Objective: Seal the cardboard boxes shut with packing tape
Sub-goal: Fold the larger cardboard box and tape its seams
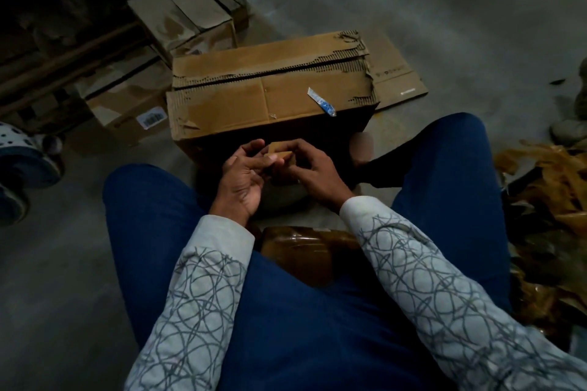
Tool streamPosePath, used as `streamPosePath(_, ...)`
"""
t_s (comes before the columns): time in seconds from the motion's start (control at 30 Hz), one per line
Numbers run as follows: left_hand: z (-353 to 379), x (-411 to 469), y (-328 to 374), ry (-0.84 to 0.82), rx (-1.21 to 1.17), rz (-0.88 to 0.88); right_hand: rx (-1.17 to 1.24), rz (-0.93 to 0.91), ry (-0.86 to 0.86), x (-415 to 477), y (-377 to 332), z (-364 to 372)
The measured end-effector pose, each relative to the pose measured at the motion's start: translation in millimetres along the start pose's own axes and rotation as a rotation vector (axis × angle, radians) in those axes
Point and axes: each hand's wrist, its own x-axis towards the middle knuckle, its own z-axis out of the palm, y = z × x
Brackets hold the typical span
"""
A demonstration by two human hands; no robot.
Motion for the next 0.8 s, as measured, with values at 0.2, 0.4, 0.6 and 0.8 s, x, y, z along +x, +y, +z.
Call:
streamPosePath(0.2,1.6,-3.5,1.9,-0.020,-0.010,0.014,0.112,0.067,0.055,0.6,2.3,2.6)
streamPosePath(0.4,-0.4,-5.3,7.2,-0.025,0.172,0.168,0.051,0.154,0.160,3.6,2.6,-3.1)
streamPosePath(0.6,-6.2,2.1,-6.8,-0.078,0.854,0.288,0.089,0.191,0.183,6.9,1.2,-7.8)
streamPosePath(0.8,-2.7,8.4,-9.0,0.030,0.952,0.354,0.014,0.175,0.179,6.9,2.7,-8.0)
